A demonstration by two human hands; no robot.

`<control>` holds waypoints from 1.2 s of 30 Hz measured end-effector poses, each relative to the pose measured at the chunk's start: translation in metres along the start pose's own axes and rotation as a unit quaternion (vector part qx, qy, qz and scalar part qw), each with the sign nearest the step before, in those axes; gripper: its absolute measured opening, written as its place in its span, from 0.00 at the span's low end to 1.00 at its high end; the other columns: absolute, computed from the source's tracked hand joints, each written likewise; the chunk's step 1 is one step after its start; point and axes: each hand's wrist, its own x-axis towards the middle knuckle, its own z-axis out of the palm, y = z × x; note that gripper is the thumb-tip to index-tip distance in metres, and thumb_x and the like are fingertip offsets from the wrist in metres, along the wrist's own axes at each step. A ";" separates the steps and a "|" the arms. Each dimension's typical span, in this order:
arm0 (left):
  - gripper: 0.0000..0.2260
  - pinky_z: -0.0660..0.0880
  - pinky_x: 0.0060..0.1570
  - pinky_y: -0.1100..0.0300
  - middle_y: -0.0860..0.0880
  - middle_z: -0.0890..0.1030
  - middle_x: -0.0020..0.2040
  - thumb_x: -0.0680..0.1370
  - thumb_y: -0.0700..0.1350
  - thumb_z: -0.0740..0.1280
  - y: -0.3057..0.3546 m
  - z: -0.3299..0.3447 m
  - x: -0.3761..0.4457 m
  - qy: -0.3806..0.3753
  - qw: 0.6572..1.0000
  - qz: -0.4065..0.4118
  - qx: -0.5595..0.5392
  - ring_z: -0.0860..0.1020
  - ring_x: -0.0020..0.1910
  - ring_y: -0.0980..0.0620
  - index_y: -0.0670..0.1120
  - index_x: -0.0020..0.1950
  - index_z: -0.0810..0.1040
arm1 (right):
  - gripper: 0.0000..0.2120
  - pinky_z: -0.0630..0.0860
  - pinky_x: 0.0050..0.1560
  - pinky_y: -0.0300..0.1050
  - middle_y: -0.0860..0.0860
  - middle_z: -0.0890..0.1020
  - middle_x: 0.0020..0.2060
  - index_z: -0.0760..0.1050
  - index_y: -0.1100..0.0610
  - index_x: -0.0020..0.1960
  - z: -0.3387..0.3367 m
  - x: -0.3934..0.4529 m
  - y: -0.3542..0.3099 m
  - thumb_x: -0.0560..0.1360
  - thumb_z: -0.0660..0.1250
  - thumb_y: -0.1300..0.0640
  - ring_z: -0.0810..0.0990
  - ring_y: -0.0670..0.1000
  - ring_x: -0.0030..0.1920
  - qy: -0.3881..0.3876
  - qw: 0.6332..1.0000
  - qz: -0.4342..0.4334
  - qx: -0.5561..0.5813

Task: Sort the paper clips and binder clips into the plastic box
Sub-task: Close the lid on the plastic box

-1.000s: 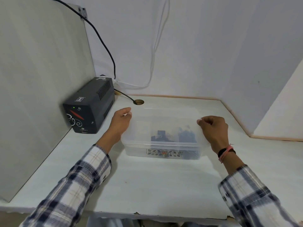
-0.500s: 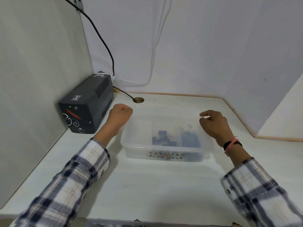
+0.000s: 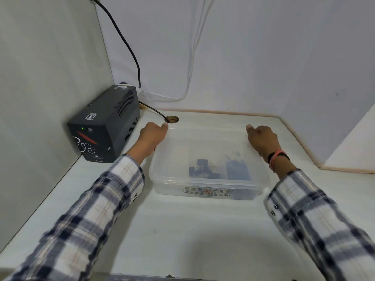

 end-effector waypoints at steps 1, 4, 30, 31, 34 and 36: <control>0.26 0.74 0.47 0.54 0.44 0.79 0.61 0.81 0.60 0.60 -0.001 0.002 0.005 -0.003 1.000 -0.010 -0.005 0.78 0.55 0.43 0.39 0.66 0.74 | 0.21 0.68 0.42 0.45 0.55 0.75 0.36 0.69 0.58 0.35 0.003 0.005 0.000 0.82 0.58 0.46 0.75 0.58 0.42 -0.009 1.000 0.019 -0.006; 0.31 0.69 0.57 0.54 0.43 0.71 0.73 0.83 0.59 0.59 -0.003 0.010 0.009 -0.010 0.999 -0.032 -0.011 0.73 0.68 0.41 0.40 0.79 0.62 | 0.20 0.65 0.35 0.45 0.56 0.75 0.37 0.68 0.57 0.35 0.013 0.014 0.003 0.83 0.56 0.49 0.74 0.58 0.42 -0.035 0.999 0.030 -0.017; 0.23 0.71 0.51 0.50 0.36 0.77 0.64 0.86 0.54 0.51 -0.030 0.001 -0.087 0.055 0.977 0.059 0.196 0.76 0.61 0.37 0.37 0.67 0.71 | 0.21 0.70 0.51 0.50 0.66 0.79 0.59 0.71 0.65 0.57 0.000 -0.066 0.028 0.85 0.50 0.48 0.77 0.63 0.52 -0.042 0.994 -0.003 -0.104; 0.22 0.71 0.51 0.48 0.36 0.76 0.64 0.86 0.53 0.52 -0.028 0.000 -0.090 0.076 0.960 0.091 0.255 0.75 0.62 0.36 0.37 0.69 0.69 | 0.22 0.72 0.54 0.52 0.66 0.78 0.60 0.70 0.65 0.62 -0.001 -0.068 0.026 0.85 0.51 0.47 0.77 0.65 0.56 -0.042 0.991 -0.009 -0.127; 0.25 0.72 0.61 0.44 0.36 0.72 0.71 0.85 0.52 0.55 -0.018 0.004 -0.103 0.129 0.885 0.255 0.367 0.70 0.70 0.36 0.37 0.77 0.64 | 0.28 0.67 0.67 0.63 0.64 0.67 0.74 0.59 0.60 0.77 -0.001 -0.078 0.017 0.84 0.51 0.43 0.66 0.67 0.73 -0.052 0.965 -0.109 -0.234; 0.28 0.63 0.74 0.43 0.37 0.65 0.78 0.85 0.56 0.53 -0.011 0.012 -0.107 0.055 0.881 0.287 0.371 0.62 0.78 0.38 0.39 0.79 0.62 | 0.32 0.54 0.75 0.66 0.54 0.53 0.82 0.51 0.53 0.82 0.001 -0.083 0.012 0.84 0.47 0.38 0.52 0.59 0.81 -0.104 0.934 -0.175 -0.294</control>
